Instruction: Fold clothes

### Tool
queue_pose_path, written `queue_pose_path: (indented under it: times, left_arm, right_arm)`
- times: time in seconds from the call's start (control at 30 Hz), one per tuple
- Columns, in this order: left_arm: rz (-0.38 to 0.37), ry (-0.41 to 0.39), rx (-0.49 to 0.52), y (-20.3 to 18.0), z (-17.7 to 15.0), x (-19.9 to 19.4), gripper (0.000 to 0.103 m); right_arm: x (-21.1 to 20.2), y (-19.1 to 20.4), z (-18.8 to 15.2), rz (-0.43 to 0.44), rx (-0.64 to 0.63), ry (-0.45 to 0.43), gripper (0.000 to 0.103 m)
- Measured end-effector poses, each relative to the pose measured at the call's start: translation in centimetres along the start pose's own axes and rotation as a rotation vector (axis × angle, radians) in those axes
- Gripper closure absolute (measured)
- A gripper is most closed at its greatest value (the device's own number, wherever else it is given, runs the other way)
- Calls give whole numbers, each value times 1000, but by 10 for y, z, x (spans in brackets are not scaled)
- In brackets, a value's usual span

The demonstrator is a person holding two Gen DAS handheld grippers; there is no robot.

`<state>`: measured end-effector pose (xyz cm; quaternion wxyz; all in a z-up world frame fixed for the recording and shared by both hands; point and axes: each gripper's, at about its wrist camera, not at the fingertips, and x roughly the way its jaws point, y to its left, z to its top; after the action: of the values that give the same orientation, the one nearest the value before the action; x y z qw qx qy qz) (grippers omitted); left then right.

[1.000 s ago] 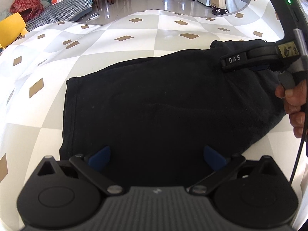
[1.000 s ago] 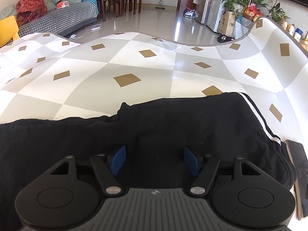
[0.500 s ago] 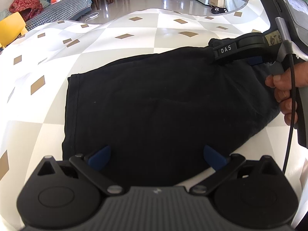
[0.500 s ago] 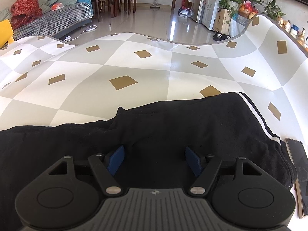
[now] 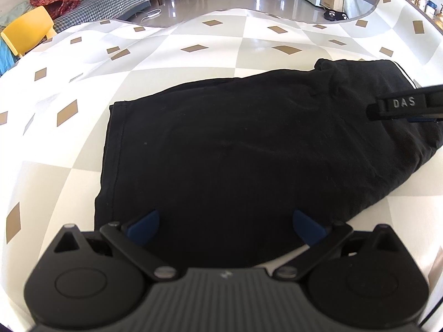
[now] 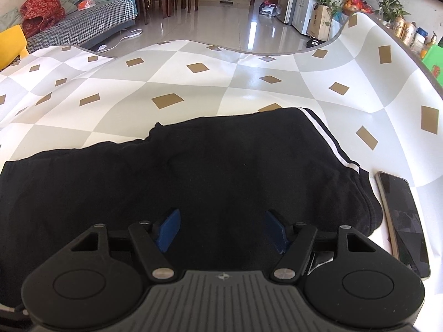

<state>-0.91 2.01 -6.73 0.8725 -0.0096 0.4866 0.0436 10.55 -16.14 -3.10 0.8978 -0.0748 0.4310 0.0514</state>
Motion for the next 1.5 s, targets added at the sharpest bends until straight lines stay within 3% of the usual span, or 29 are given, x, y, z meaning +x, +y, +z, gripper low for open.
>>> queue_pose_path:
  times: [0.3, 1.27, 1.5]
  left_arm:
    - [11, 18, -27, -2, 1, 1, 0]
    - [10, 10, -39, 16, -9, -3, 0]
    - [15, 14, -57, 22, -6, -4, 0]
  right_arm:
    - [-4, -4, -27, -40, -24, 58, 38]
    - [-21, -3, -53, -60, 16, 37, 37]
    - [-33, -14, -48, -22, 78, 7, 38]
